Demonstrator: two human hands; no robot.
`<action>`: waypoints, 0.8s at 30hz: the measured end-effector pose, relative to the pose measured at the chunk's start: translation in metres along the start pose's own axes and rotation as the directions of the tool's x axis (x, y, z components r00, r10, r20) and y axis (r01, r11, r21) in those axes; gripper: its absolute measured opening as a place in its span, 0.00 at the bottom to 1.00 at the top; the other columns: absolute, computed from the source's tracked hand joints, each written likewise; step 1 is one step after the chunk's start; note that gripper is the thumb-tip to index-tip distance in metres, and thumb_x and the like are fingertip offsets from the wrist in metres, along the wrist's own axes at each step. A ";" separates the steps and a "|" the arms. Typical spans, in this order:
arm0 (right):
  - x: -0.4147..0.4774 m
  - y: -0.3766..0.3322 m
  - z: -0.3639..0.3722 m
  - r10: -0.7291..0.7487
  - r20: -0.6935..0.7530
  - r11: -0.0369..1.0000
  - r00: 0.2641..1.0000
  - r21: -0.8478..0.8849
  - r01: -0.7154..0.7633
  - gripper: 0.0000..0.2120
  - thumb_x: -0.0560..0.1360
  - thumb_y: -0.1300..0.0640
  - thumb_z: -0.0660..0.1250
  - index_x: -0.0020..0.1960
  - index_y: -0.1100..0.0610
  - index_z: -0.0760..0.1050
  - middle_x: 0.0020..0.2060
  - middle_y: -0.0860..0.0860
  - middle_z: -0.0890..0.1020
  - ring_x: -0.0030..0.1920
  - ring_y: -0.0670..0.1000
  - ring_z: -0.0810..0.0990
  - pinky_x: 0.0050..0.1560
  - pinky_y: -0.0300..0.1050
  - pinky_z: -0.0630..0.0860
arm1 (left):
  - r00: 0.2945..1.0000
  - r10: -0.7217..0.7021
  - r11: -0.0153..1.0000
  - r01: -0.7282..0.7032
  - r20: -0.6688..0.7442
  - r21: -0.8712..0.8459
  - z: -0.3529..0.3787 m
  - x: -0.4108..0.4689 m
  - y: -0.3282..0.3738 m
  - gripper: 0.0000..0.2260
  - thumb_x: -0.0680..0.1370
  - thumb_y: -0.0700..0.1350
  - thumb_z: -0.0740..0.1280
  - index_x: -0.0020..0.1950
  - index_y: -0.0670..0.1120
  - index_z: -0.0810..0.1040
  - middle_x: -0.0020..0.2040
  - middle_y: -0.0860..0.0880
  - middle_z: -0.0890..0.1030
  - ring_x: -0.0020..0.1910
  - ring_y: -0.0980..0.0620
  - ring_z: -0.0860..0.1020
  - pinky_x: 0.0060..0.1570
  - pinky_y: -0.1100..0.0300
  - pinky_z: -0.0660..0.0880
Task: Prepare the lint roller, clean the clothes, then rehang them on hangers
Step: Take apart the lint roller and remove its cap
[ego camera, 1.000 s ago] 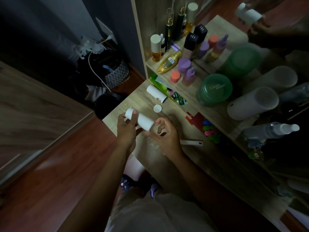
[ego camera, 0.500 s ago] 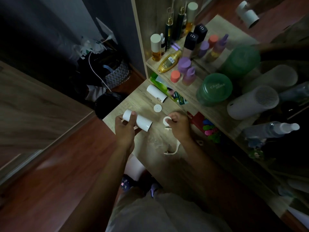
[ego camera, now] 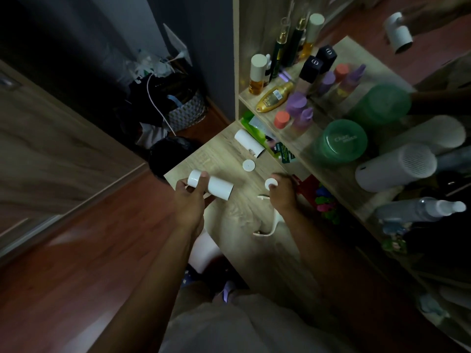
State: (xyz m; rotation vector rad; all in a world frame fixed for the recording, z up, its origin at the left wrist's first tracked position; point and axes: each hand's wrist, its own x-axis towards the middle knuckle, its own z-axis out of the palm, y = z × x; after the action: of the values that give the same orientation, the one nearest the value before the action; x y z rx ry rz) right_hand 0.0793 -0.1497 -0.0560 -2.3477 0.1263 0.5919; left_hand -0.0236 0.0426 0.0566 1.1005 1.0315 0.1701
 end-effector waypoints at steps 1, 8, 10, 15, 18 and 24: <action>-0.004 -0.003 -0.001 0.008 -0.024 1.000 1.000 0.026 -0.007 0.17 0.77 0.65 0.67 0.66 0.64 0.76 0.65 0.62 0.77 0.67 0.60 0.75 0.63 0.46 0.73 | 1.000 0.002 1.000 -0.002 -0.001 -0.005 -0.003 0.000 0.000 0.14 0.79 0.45 0.71 0.58 0.41 0.71 0.54 0.42 0.80 0.56 0.44 0.82 0.54 0.46 0.82; -0.042 -0.043 0.004 -0.136 -0.168 0.990 0.976 -0.068 0.126 0.11 0.79 0.62 0.65 0.59 0.64 0.79 0.56 0.59 0.83 0.58 0.57 0.81 0.53 0.38 0.69 | 0.999 0.037 0.999 -0.037 0.001 -0.038 -0.031 -0.003 0.006 0.16 0.79 0.47 0.71 0.59 0.40 0.71 0.54 0.44 0.80 0.55 0.45 0.83 0.48 0.52 0.83; -0.059 -0.066 0.017 -0.186 -0.108 0.973 0.977 0.116 0.199 0.11 0.80 0.55 0.65 0.52 0.62 0.81 0.48 0.58 0.85 0.50 0.57 0.83 0.49 0.40 0.72 | 0.999 0.048 0.997 -0.049 -0.015 -0.065 -0.044 0.001 0.010 0.15 0.78 0.47 0.71 0.57 0.41 0.71 0.56 0.42 0.80 0.56 0.44 0.82 0.45 0.54 0.83; -0.106 -0.139 0.060 -0.171 0.233 0.872 0.957 0.488 0.037 0.11 0.82 0.52 0.62 0.51 0.55 0.82 0.43 0.55 0.86 0.38 0.51 0.85 0.37 0.47 0.79 | 0.989 0.087 0.986 -0.102 -0.115 -0.131 -0.086 0.023 0.028 0.17 0.78 0.44 0.71 0.61 0.45 0.67 0.61 0.38 0.78 0.60 0.37 0.80 0.48 0.45 0.83; -0.114 -0.180 0.093 -0.205 0.349 0.840 0.914 0.543 -0.019 0.14 0.82 0.51 0.63 0.59 0.60 0.80 0.45 0.56 0.86 0.41 0.53 0.85 0.41 0.52 0.82 | 0.985 0.098 0.979 -0.122 -0.145 -0.166 -0.115 0.045 0.043 0.25 0.78 0.42 0.71 0.72 0.46 0.67 0.64 0.39 0.77 0.61 0.40 0.79 0.51 0.47 0.82; -0.075 -0.253 0.175 -0.168 0.402 0.865 0.900 0.498 -0.060 0.18 0.81 0.52 0.66 0.67 0.60 0.77 0.48 0.56 0.86 0.45 0.55 0.87 0.40 0.45 0.82 | 0.984 0.085 0.996 -0.087 -0.154 -0.007 -0.186 0.125 0.063 0.16 0.81 0.50 0.67 0.65 0.42 0.76 0.57 0.42 0.82 0.55 0.46 0.82 0.47 0.55 0.81</action>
State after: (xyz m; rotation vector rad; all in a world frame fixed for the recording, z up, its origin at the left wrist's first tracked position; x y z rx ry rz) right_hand 0.0089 0.1500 0.0194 -1.6648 0.0021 0.9188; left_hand -0.0733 0.2673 0.0197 1.1337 1.1190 0.3347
